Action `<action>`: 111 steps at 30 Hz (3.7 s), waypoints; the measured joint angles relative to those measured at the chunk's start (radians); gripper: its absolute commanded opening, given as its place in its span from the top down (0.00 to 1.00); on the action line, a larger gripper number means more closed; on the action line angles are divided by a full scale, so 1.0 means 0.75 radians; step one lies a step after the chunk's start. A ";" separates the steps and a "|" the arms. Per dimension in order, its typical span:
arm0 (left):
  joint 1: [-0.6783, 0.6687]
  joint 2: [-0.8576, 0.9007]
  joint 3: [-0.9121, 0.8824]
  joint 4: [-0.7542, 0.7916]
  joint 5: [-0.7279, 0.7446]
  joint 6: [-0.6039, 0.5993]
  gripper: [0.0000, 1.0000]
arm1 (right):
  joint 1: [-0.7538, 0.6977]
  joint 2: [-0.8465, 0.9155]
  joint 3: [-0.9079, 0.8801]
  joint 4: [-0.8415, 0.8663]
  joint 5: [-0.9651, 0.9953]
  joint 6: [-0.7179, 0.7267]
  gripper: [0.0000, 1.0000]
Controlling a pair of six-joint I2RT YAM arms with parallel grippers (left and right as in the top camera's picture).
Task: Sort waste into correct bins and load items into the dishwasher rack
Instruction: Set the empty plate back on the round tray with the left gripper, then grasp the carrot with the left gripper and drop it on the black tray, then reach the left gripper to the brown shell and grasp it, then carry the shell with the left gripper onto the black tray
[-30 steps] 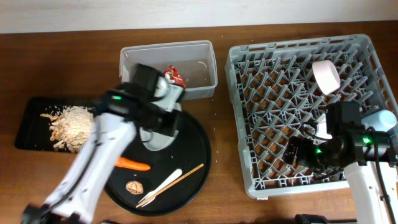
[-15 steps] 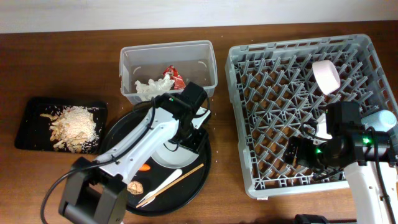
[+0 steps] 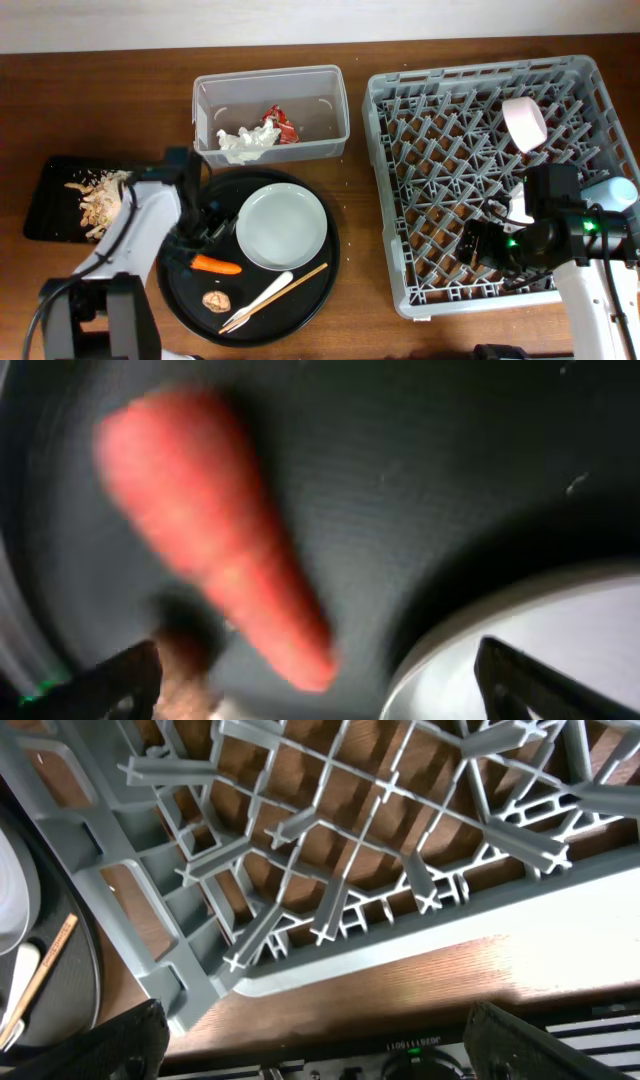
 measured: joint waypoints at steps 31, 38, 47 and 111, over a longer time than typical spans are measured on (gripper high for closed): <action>0.284 -0.067 0.333 0.006 -0.158 0.317 0.94 | 0.000 -0.001 -0.002 -0.003 0.001 0.000 0.02; 0.719 -0.052 0.334 0.234 -0.172 0.321 0.95 | 0.000 -0.001 -0.002 -0.002 0.000 0.001 0.02; 0.841 0.249 0.337 0.482 -0.183 0.415 0.84 | 0.000 -0.001 -0.002 -0.007 0.000 0.001 0.01; -0.021 -0.009 -0.316 0.114 0.196 0.335 0.86 | 0.000 -0.001 -0.003 -0.003 0.000 0.001 0.02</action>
